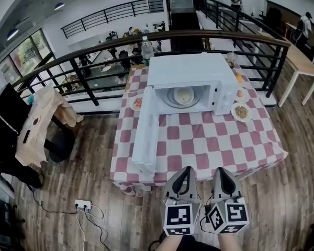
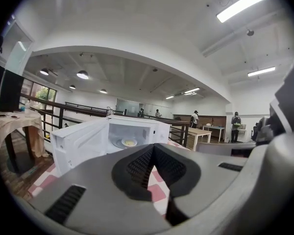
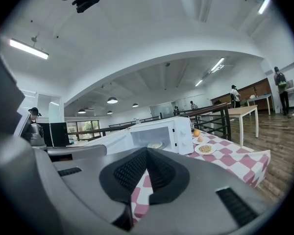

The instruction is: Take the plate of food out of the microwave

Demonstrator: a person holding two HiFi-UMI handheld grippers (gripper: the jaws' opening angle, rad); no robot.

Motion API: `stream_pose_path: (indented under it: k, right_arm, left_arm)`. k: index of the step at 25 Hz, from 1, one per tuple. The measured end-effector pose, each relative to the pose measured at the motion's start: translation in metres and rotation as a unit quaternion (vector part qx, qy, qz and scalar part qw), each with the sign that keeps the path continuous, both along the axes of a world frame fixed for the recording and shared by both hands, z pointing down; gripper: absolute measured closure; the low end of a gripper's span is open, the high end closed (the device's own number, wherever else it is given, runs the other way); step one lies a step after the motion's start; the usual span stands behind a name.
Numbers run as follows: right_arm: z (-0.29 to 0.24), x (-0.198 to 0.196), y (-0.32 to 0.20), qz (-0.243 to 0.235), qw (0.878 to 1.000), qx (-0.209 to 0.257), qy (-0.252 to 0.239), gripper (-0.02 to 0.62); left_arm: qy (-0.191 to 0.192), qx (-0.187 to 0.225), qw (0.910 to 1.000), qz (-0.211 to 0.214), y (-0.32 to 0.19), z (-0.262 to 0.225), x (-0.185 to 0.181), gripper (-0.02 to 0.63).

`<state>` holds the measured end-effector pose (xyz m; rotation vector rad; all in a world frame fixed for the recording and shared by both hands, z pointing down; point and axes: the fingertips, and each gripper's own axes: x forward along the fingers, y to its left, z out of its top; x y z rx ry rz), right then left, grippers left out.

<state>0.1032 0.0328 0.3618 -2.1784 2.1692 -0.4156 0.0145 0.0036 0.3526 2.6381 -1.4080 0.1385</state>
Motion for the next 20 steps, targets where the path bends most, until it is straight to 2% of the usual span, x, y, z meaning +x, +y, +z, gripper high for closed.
stream_pose_path:
  k: [20]
  right_arm:
    - [0.005, 0.018, -0.139, 0.010, 1.000, -0.013, 0.005, 0.603]
  left_arm:
    - [0.009, -0.016, 0.9997, 0.015, -0.140, 0.006, 0.023, 0.595]
